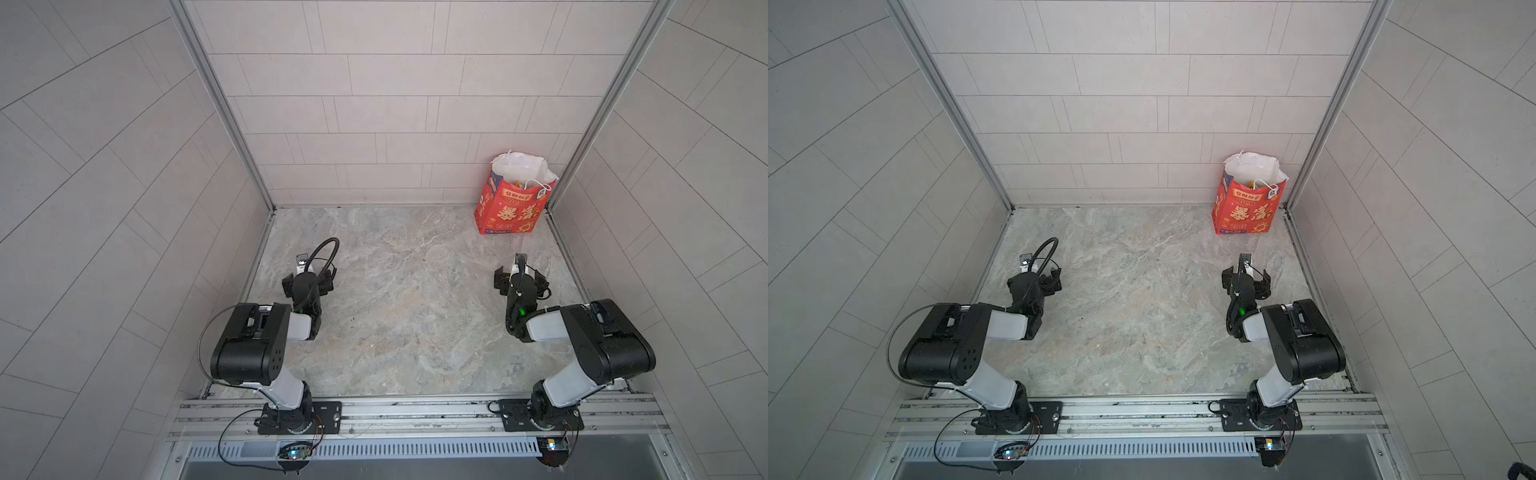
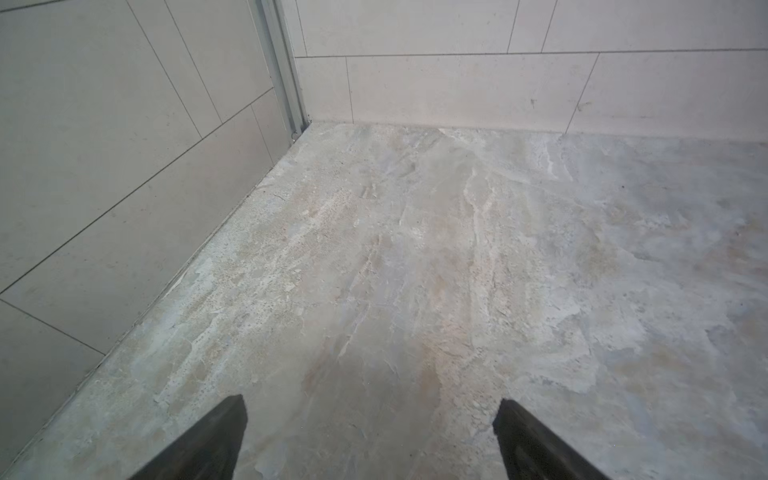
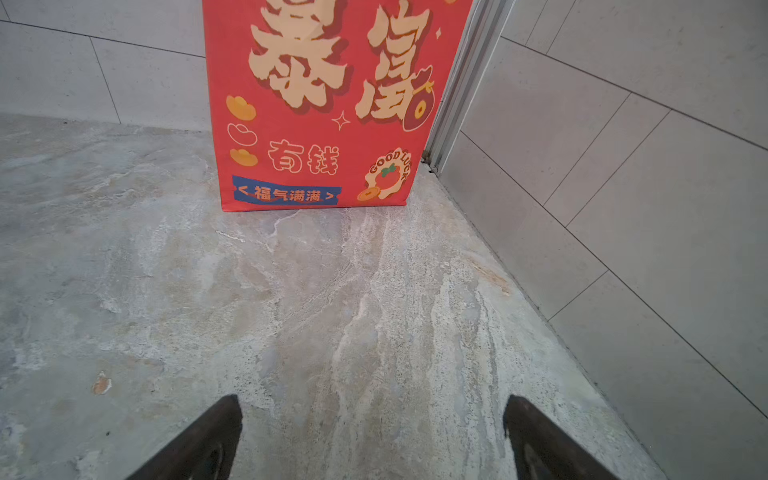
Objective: Take the snacks out of the paper bag
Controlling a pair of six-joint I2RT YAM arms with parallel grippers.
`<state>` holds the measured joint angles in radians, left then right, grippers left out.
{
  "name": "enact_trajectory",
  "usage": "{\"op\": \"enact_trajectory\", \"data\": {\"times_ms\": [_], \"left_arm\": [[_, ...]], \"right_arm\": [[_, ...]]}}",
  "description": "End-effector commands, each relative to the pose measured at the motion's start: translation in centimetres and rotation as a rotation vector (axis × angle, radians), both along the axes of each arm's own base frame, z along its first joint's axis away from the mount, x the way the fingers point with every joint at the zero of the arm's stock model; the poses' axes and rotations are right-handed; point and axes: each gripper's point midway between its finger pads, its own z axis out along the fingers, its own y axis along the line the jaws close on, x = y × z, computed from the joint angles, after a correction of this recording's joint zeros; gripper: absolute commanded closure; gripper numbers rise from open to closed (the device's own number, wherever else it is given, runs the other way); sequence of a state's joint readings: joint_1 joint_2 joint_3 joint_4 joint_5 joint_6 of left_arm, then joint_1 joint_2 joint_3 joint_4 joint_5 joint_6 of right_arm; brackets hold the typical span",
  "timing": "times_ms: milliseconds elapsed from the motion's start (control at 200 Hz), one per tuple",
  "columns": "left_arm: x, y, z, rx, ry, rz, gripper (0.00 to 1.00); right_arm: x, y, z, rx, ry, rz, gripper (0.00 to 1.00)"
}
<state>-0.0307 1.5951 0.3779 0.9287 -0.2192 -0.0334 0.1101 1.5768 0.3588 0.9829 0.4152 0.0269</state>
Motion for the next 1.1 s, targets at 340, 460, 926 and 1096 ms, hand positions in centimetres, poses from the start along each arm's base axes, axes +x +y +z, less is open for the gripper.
{"op": "enact_trajectory", "data": {"times_ms": [340, 460, 926, 1096], "left_arm": [[0.8, -0.9, 0.6, -0.012, -0.008, -0.062, 0.00], [0.8, -0.9, 0.7, -0.011, -0.010, -0.061, 0.00], [0.1, -1.8, 3.4, 0.083, -0.019, -0.038, 0.01], [-0.9, -4.2, 12.4, -0.100, -0.234, -0.018, 0.06]], "right_arm": [[-0.1, 0.2, 0.1, -0.009, -0.021, 0.010, 0.01], [-0.1, 0.2, 0.1, -0.009, -0.021, 0.009, 0.01], [-0.9, 0.3, 1.1, -0.021, -0.042, -0.009, 0.01], [-1.7, 1.0, 8.8, -0.034, -0.104, -0.099, 0.01]]}}
